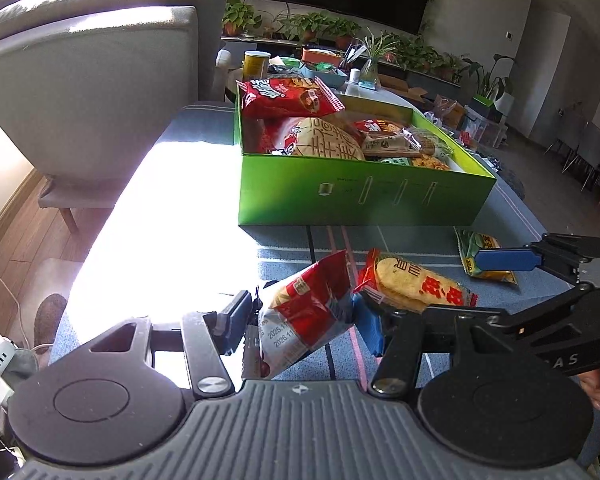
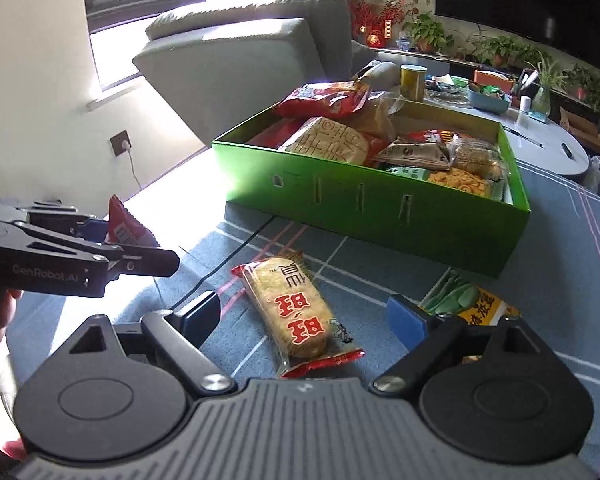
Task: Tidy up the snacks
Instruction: 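Grasp and lift the yellow rice-cracker packet with the right gripper while the left holds its bag, then lower the red-and-white bag into the box with the left gripper while the right lowers the rice-cracker packet, then reach the left gripper down and grasp the blue-labelled bread roll packet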
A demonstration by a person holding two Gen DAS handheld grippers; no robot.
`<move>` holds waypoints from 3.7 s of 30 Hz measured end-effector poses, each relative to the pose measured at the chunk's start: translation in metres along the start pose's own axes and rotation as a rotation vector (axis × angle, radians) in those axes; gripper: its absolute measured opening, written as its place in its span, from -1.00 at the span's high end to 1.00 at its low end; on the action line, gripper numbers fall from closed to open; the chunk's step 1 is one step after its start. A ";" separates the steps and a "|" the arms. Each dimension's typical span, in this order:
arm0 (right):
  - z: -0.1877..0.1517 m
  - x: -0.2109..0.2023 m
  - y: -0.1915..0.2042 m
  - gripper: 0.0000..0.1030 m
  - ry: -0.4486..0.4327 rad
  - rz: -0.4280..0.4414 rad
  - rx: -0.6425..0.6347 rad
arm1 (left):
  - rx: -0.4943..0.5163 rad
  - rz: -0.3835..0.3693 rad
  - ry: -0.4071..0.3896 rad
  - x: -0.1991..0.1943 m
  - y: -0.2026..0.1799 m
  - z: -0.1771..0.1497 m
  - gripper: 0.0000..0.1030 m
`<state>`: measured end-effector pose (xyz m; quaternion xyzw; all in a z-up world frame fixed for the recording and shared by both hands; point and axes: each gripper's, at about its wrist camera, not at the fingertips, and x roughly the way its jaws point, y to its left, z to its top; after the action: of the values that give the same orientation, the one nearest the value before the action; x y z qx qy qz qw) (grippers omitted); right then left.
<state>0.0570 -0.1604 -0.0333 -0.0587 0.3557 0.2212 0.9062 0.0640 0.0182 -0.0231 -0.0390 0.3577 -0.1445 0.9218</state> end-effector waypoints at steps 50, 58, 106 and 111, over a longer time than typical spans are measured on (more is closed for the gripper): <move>0.075 -0.018 -0.103 -0.14 -0.287 -0.132 0.435 | 0.145 -0.144 -0.129 0.061 -0.079 0.123 -0.03; 0.075 0.007 -0.123 -0.14 -0.267 -0.128 0.459 | 0.147 -0.153 -0.083 0.104 -0.081 0.132 -0.03; 0.026 -0.071 -0.113 -0.25 -0.261 -0.217 0.455 | 0.500 -0.394 -0.018 0.014 -0.148 0.028 -0.40; 0.021 -0.069 -0.112 -0.25 -0.244 -0.221 0.459 | 0.680 -0.438 0.014 0.016 -0.180 -0.003 -0.40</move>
<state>0.0744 -0.2802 0.0228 0.1366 0.2763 0.0402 0.9505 0.0301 -0.1587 -0.0044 0.1939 0.2791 -0.4476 0.8271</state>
